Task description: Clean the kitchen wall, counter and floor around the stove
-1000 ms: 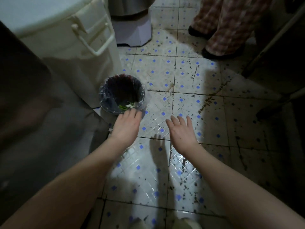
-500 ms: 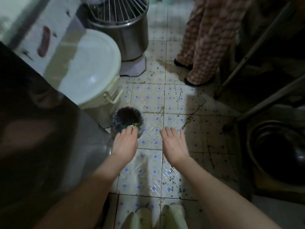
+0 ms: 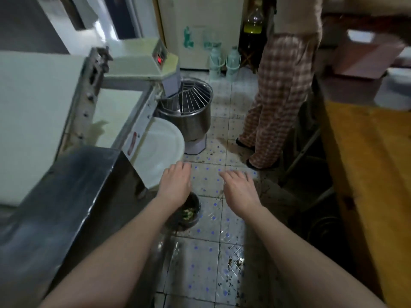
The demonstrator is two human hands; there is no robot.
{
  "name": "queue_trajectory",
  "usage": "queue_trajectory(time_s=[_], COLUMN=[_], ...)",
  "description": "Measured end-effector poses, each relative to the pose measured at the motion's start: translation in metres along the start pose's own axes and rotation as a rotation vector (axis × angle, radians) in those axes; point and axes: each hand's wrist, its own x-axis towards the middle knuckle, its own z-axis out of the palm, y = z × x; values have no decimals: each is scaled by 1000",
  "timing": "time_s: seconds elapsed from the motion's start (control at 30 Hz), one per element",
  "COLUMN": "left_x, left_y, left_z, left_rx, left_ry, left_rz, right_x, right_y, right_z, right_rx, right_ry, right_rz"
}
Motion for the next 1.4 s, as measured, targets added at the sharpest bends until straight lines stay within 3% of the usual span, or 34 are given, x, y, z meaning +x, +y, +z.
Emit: queue_trajectory(time_s=[0.2,0.57,0.93,1.4], left_x=[-9,-64,-139,-295], left_y=[-15,-110,-184,-192], left_z=[-105,-220,-251,-280], left_rx=[-58,97,173,159], left_ry=[123,218,197,223], left_rz=[-70,-228,-572,-1152], right_x=[11,36,79,63], right_y=[-43,-152,-224,-372], right_z=[-76,-151,-188,-171], right_rx=[-17,15,49,112], right_ry=[84,238,228,72], right_rz=[-67,-303,-545,-1099])
